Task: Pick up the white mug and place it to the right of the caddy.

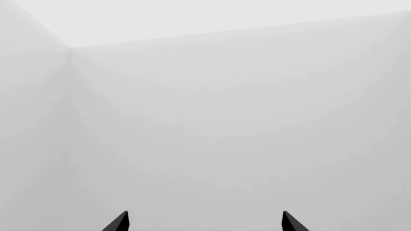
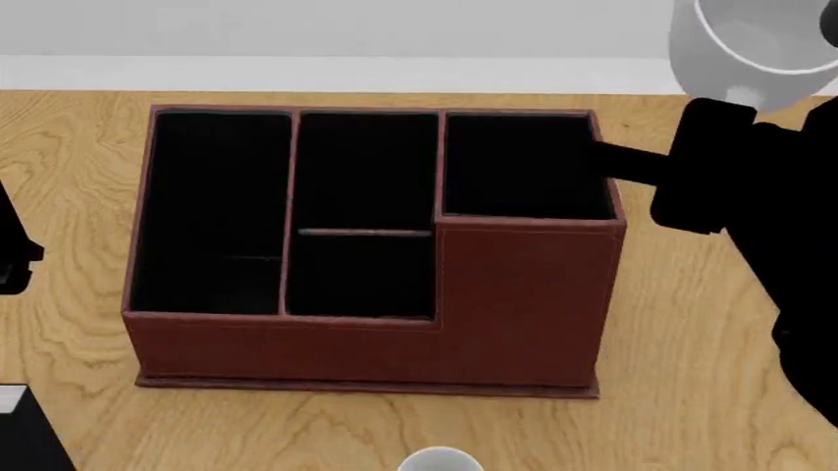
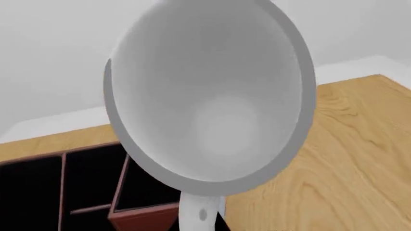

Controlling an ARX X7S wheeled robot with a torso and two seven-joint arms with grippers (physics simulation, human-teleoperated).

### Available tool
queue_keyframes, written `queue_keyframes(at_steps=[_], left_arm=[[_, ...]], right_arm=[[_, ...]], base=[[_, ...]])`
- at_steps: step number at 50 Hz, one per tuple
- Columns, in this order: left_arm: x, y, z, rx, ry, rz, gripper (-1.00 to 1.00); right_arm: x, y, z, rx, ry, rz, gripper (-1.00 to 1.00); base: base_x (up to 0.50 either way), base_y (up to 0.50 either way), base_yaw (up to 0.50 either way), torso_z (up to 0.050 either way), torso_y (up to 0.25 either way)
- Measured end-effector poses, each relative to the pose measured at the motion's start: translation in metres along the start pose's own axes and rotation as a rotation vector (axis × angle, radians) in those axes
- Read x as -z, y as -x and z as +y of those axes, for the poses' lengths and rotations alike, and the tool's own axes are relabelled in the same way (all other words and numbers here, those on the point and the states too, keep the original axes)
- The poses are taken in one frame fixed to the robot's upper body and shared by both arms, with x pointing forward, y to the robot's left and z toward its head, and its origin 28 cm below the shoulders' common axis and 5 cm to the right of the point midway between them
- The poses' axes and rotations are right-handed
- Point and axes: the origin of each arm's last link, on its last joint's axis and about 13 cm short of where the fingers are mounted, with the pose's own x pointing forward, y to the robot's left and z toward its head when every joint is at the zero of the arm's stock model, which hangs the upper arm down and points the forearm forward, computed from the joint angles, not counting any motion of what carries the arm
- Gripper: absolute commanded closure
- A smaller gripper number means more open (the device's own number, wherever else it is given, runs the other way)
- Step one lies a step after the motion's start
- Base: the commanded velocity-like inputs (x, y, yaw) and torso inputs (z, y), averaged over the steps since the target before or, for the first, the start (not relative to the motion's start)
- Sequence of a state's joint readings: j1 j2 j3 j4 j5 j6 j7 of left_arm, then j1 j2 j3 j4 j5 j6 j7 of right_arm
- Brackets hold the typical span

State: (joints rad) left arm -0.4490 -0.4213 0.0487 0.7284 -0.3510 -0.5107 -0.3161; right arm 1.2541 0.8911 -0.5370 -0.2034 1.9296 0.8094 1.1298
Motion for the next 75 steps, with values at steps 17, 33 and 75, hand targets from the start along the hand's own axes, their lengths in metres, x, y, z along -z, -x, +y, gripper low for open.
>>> queue_keyframes(at_steps=[17, 33, 75], left_arm=[[0.003, -0.001, -0.001, 0.002, -0.002, 0.008, -1.0], [0.003, -0.001, -0.002, 0.004, -0.005, 0.011, -1.0], [0.005, 0.001, -0.002, 0.004, -0.012, 0.022, -1.0]], right_arm=[[0.013, -0.019, -0.009, 0.07, -0.021, 0.032, 1.0], [0.03, -0.036, -0.013, 0.106, -0.016, 0.084, 1.0], [0.071, -0.066, -0.019, 0.122, -0.044, 0.225, 1.0]], base=[[0.0, 0.0, 0.0, 0.0, 0.001], [0.0, 0.0, 0.0, 0.0, 0.001], [0.0, 0.0, 0.0, 0.0, 0.0]])
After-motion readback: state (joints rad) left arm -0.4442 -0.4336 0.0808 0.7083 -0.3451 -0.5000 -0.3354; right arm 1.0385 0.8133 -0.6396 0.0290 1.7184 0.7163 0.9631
